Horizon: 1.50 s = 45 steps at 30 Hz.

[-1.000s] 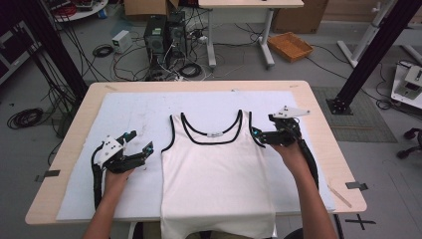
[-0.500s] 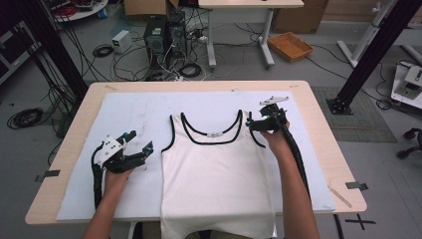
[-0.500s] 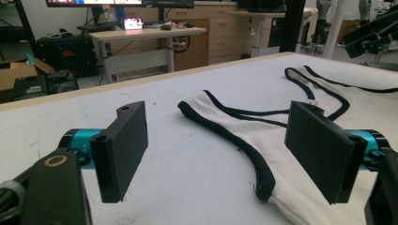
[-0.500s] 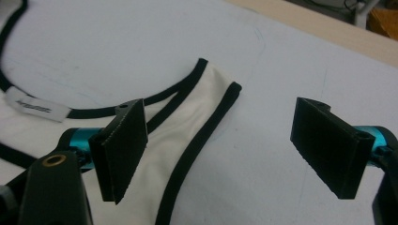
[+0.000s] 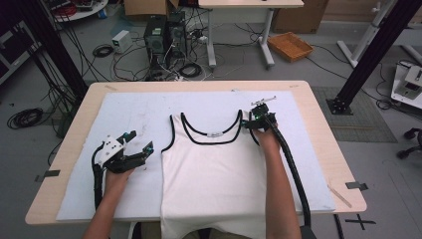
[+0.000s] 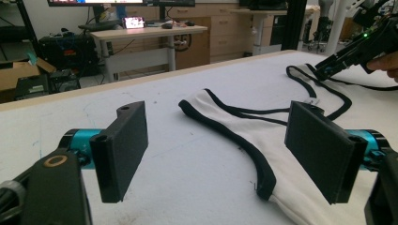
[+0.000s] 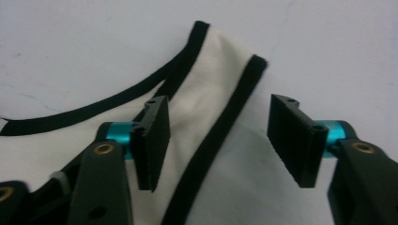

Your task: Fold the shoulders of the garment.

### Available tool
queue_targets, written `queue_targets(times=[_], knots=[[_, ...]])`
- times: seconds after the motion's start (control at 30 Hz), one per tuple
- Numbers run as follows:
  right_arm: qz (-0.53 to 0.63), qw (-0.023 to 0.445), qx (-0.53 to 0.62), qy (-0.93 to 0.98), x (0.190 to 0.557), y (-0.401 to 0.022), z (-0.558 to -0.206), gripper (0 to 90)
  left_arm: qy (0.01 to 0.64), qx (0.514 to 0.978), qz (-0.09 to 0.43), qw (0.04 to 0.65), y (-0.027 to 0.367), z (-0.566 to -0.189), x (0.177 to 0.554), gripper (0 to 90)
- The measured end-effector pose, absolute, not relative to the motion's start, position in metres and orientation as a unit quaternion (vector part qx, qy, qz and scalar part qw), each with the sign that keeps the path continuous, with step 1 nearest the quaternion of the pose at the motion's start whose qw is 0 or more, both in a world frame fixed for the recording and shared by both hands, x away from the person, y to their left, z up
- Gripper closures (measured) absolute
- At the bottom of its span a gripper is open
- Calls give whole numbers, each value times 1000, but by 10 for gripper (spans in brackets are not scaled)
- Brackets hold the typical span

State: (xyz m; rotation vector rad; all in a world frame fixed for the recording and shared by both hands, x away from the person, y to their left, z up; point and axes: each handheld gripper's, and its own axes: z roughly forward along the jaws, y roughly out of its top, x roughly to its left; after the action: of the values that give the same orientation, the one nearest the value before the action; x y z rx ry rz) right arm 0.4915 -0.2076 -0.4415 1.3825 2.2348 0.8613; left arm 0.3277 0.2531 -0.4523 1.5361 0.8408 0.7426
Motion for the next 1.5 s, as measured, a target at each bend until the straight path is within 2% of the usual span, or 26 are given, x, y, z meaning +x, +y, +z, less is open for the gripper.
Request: queue_targets(times=[0.07, 0.1, 0.13, 0.17, 0.2, 0.23, 0.27, 0.3, 0.33, 0.47, 0.53, 0.8, 1.03, 1.07, 1.5], knots=[[312, 190, 488, 793, 492, -206, -442, 437, 360, 657, 318, 581, 253, -452, 328, 218], [312, 190, 488, 793, 492, -206, -442, 471, 360, 658, 318, 581, 253, -452, 328, 218], [321, 180, 478, 797, 491, -203, -442, 634, 360, 658, 318, 580, 253, -452, 328, 218], [321, 180, 478, 797, 491, -203, -442, 634, 360, 657, 318, 580, 253, -452, 327, 218], [323, 176, 479, 797, 491, -203, -442, 682, 360, 658, 318, 580, 253, -452, 327, 218], [323, 176, 479, 797, 491, -203, -442, 682, 360, 658, 318, 580, 253, -452, 327, 218], [327, 170, 478, 797, 491, -203, -442, 741, 360, 659, 318, 579, 253, -452, 327, 218], [327, 170, 478, 797, 491, -203, -442, 741, 360, 659, 318, 579, 253, -452, 327, 218], [331, 158, 475, 800, 489, -201, -440, 852, 360, 659, 319, 579, 253, -452, 327, 218], [336, 161, 471, 800, 487, -201, -439, 856, 358, 660, 318, 579, 253, -452, 327, 218], [372, 181, 445, 794, 476, -200, -428, 856, 359, 659, 318, 579, 253, -452, 327, 218], [420, 193, 391, 796, 445, -205, -415, 855, 360, 660, 317, 578, 252, -452, 327, 218], [436, 194, 371, 797, 430, -209, -416, 855, 359, 661, 317, 578, 252, -452, 327, 218], [441, 193, 353, 803, 416, -211, -420, 855, 359, 661, 316, 578, 252, -452, 327, 218], [441, 193, 300, 824, 374, -234, -426, 844, 358, 663, 317, 576, 252, -452, 326, 218]])
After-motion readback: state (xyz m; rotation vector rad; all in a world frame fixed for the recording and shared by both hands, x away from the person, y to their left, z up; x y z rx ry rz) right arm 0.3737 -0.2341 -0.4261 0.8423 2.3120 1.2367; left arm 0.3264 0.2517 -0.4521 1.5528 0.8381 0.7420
